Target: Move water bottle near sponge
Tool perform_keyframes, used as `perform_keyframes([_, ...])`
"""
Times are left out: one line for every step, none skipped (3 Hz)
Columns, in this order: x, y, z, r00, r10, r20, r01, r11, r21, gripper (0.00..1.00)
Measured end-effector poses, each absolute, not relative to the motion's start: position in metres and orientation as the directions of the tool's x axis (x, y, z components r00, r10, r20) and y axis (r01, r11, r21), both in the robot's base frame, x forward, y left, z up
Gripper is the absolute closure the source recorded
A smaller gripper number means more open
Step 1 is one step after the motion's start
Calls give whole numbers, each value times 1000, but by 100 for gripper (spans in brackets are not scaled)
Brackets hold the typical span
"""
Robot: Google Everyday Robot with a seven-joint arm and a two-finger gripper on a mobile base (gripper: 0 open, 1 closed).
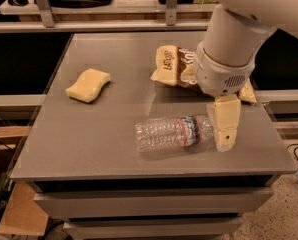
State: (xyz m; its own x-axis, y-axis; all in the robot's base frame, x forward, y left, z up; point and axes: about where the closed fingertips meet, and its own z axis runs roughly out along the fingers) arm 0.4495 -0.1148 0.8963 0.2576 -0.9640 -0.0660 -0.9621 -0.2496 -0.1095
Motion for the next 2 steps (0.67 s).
perform_keyframes([445, -110, 880, 245, -968, -54, -967, -240, -88, 0])
perform_keyframes([441, -106, 864, 227, -973, -45, -972, -223, -71, 0])
